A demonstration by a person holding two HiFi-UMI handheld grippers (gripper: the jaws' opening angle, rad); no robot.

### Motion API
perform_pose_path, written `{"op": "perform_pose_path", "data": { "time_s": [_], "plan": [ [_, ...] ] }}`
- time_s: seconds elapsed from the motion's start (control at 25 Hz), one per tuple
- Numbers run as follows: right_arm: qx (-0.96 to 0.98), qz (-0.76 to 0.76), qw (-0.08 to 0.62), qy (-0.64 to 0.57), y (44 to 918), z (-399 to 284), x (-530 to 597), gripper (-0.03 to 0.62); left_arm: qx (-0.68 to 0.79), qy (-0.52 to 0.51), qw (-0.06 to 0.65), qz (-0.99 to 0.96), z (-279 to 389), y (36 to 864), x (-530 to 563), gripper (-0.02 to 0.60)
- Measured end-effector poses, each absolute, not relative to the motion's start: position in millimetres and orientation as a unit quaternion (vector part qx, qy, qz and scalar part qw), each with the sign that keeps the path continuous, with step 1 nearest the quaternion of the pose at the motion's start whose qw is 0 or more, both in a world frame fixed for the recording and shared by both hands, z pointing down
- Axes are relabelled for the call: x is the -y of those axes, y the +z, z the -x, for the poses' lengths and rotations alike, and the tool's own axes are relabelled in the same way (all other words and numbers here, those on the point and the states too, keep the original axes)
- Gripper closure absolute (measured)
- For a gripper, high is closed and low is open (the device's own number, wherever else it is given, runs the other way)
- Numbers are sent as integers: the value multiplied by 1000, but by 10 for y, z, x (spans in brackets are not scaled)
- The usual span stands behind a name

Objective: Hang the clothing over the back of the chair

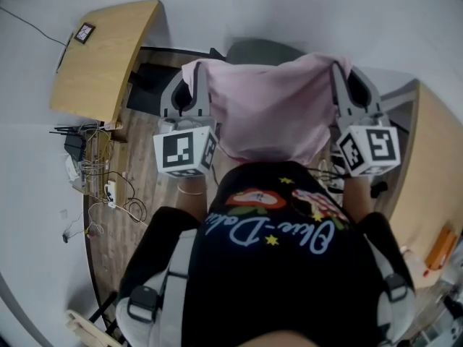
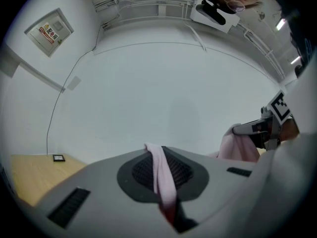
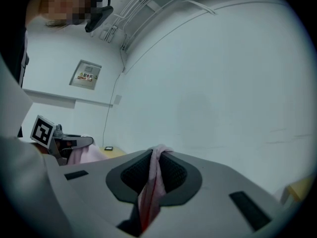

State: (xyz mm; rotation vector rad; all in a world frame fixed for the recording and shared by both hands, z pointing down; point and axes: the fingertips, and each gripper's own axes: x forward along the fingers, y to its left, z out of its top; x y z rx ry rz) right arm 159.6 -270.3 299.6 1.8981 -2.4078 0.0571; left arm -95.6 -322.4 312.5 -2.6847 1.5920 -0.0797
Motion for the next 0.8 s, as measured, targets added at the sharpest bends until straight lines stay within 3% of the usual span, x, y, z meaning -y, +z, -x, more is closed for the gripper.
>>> {"op": "perform_pose_path", "data": {
  "time_s": [0.8],
  "plan": [
    [768,-634,81,35,3374,-1670,3124,560,-502,-48,-15,863,890,3472,3658,574]
  ]
}}
